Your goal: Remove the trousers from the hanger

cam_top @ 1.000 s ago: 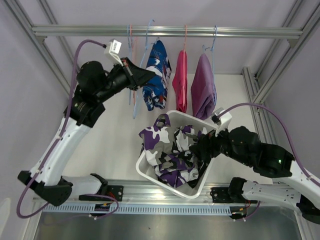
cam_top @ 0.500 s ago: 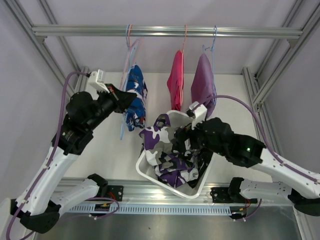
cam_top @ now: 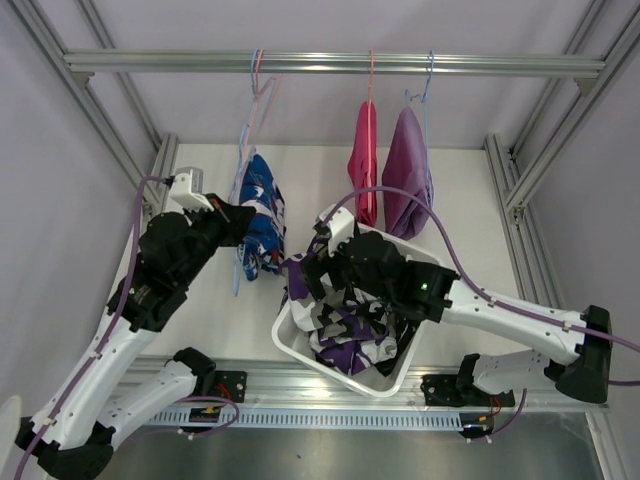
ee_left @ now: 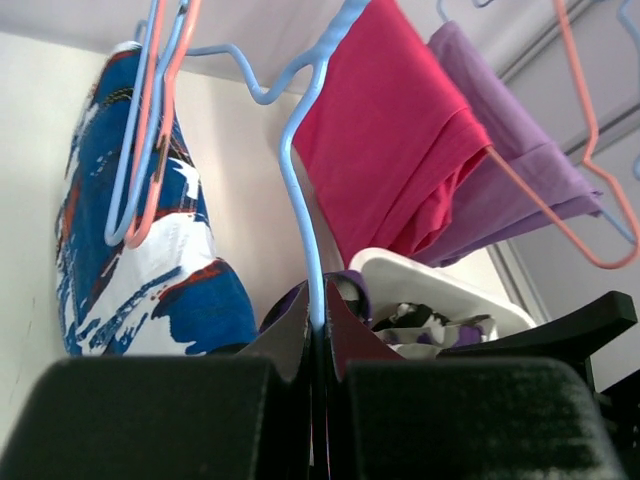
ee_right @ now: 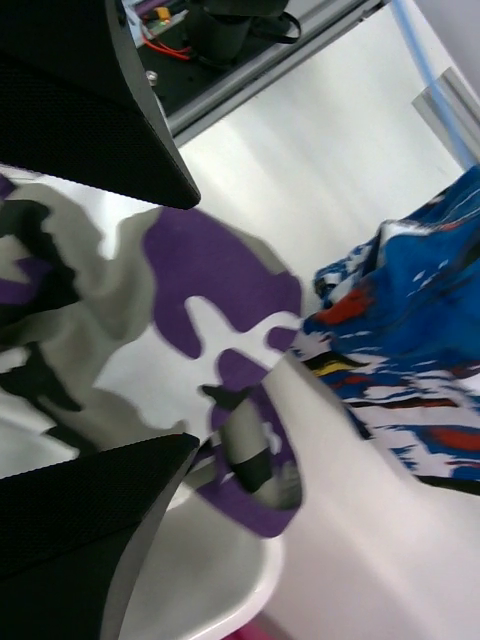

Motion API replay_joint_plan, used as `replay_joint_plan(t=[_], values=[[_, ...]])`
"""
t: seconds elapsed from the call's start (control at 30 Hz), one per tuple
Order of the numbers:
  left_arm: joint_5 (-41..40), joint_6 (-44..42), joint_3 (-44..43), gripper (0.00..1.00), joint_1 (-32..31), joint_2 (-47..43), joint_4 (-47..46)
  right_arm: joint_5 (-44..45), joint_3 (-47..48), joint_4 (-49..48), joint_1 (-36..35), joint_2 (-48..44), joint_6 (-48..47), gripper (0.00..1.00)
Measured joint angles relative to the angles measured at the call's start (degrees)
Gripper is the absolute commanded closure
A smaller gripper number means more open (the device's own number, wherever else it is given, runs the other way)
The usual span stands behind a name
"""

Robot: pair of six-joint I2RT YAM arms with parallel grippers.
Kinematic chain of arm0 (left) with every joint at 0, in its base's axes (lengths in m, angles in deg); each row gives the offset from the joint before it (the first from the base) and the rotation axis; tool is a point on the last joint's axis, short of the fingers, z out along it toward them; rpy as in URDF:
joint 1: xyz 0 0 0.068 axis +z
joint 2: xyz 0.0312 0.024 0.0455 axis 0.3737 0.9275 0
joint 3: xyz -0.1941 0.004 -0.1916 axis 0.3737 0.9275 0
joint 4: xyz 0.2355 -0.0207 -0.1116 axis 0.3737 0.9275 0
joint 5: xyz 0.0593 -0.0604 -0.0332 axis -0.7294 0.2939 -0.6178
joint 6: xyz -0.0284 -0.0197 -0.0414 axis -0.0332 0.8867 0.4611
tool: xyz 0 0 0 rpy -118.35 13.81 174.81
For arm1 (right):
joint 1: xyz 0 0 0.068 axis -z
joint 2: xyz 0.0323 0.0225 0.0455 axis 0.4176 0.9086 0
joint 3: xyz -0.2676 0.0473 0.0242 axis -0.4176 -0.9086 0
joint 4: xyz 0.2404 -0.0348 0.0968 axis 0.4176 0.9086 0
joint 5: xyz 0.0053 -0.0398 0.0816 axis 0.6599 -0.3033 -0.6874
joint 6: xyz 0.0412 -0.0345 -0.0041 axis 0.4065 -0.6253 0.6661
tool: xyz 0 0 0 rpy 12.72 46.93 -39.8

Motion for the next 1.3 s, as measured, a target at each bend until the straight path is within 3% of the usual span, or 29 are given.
replay_joint_plan(t=[0.6, 1.3], values=[[-2.91, 0.02, 5.18, 0.99, 0.31, -1.62, -2.14, -3.34, 5.55, -21.14, -1.07, 23.15, -12.44, 0.01], [-1.33, 0.07, 6.16, 0.99, 1.57, -2.43, -2.95, -4.76, 9.81, -33.94, 3.17, 34.16, -12.92, 0.0]])
